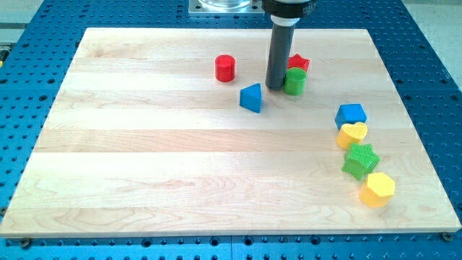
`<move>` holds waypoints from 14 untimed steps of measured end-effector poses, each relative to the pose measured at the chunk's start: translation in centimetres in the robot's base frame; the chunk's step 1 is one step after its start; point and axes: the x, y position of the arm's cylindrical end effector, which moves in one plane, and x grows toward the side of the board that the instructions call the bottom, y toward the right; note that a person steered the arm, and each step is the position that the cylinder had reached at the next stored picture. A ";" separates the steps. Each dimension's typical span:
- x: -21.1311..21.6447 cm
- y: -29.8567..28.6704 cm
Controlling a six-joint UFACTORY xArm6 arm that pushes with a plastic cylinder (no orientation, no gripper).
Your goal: Move the green circle to the top of the blue cube
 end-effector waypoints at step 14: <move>-4.1 16.1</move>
